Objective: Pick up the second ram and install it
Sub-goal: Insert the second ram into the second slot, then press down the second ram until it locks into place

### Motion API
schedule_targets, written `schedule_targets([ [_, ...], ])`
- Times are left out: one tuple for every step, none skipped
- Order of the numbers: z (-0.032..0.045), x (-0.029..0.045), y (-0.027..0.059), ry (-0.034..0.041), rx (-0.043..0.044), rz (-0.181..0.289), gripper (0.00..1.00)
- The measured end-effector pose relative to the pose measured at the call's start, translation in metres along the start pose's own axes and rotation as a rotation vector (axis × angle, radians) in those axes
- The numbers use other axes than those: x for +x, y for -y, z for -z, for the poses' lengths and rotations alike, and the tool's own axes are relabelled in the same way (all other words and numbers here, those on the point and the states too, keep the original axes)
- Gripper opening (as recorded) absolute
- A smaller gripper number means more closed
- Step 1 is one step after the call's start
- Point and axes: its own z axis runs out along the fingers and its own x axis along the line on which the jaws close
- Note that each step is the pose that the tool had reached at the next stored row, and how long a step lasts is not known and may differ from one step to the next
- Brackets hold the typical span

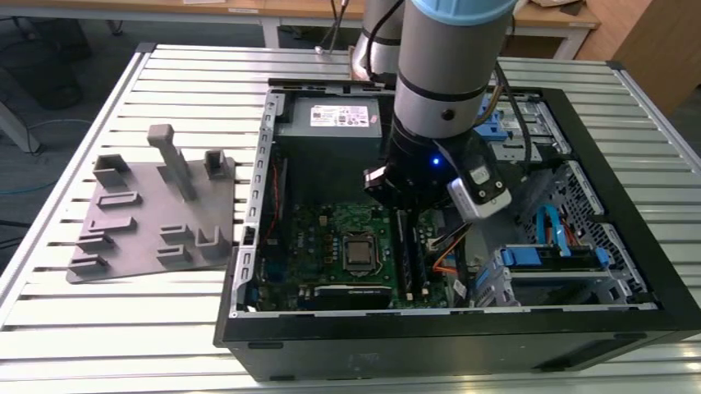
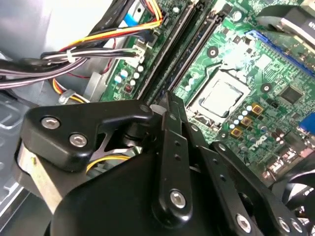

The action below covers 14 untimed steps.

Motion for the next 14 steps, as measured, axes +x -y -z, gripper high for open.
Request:
schedule_targets([
  [0.0,0.0,0.0,0.0001,-0.0001,0.0,0.11],
  [0.0001,0.0,0.0,0.0,-0.0001,0.0,0.11],
  [0.0002,0.0,-0.0001,0.0,0.0001,0.0,0.11],
  [0.0002,0.0001,-0.0001,0.0,0.0001,0.0,0.11],
  [0.0003,0.0,-0.0002,0.0,0.0,0.0,0.11],
  [0.0003,0.0,-0.0003,0.0,0.0001,0.0,0.11],
  [0.0004,0.0,-0.0003,0.0,0.0,0.0,0.11],
  [0.0004,0.0,-0.0003,0.0,0.0001,0.0,0.11],
  [0.0005,0.0,-0.0004,0.0,0.0,0.0,0.11],
  [0.0005,0.0,-0.0004,0.0,0.0,0.0,0.11],
  [0.0006,0.0,-0.0005,0.0,0.0001,0.0,0.11],
  [0.0006,0.0,-0.0005,0.0,0.0001,0.0,0.11],
  [0.0006,0.0,-0.0005,0.0,0.0,0.0,0.11],
  [0.0003,0.0,-0.0007,0.0,-0.0002,0.0,0.11],
])
